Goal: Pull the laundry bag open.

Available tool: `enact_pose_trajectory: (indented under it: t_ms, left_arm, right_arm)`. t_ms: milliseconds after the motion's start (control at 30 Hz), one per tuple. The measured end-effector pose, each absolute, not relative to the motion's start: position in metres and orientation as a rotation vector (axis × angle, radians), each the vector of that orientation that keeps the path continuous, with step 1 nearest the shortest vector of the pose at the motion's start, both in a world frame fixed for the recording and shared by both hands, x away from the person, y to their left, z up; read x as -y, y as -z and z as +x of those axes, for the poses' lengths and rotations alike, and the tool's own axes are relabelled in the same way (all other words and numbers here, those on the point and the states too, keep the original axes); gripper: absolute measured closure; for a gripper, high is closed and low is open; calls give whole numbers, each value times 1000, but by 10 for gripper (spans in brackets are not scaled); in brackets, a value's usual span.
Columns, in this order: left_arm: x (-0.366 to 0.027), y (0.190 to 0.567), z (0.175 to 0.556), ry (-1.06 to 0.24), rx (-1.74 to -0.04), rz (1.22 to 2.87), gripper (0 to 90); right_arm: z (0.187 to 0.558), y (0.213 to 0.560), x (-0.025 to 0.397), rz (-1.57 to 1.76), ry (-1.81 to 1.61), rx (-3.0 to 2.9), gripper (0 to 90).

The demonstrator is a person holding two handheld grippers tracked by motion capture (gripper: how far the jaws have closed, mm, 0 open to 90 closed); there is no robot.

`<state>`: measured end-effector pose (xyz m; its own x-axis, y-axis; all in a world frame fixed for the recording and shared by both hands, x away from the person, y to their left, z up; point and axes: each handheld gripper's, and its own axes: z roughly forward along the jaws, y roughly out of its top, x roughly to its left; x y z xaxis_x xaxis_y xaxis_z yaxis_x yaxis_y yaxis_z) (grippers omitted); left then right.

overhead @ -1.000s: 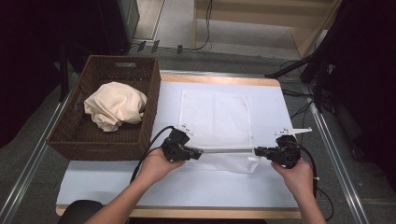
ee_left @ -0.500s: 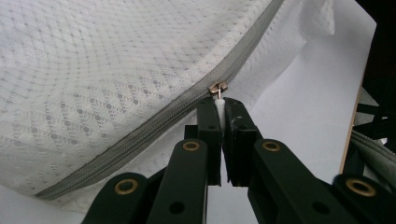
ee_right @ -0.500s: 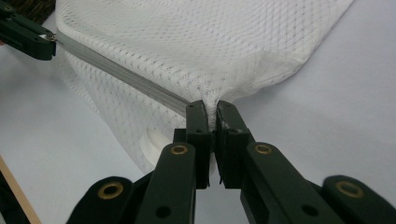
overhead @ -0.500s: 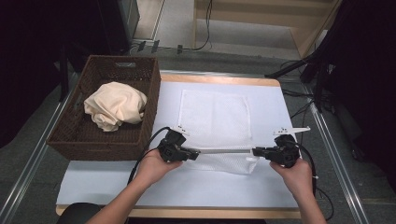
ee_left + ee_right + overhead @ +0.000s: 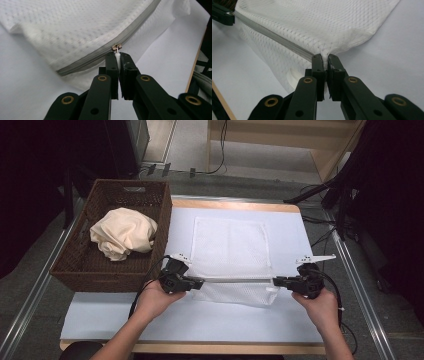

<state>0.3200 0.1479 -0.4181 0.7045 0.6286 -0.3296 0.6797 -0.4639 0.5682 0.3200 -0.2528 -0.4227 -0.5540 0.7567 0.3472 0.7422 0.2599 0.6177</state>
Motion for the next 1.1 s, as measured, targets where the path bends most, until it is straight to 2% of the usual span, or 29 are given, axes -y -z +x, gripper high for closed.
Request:
enact_pose_trajectory:
  t_ms: [567, 1100]
  left_arm:
    - [-183, 405, 302, 31, -1069, 2159, 875]
    - [-170, 422, 308, 4, -1099, 2181, 872]
  right_arm:
    - [326, 423, 264, 1484, -1208, -2498, 864]
    - [332, 430, 254, 1479, -1152, -2526, 863]
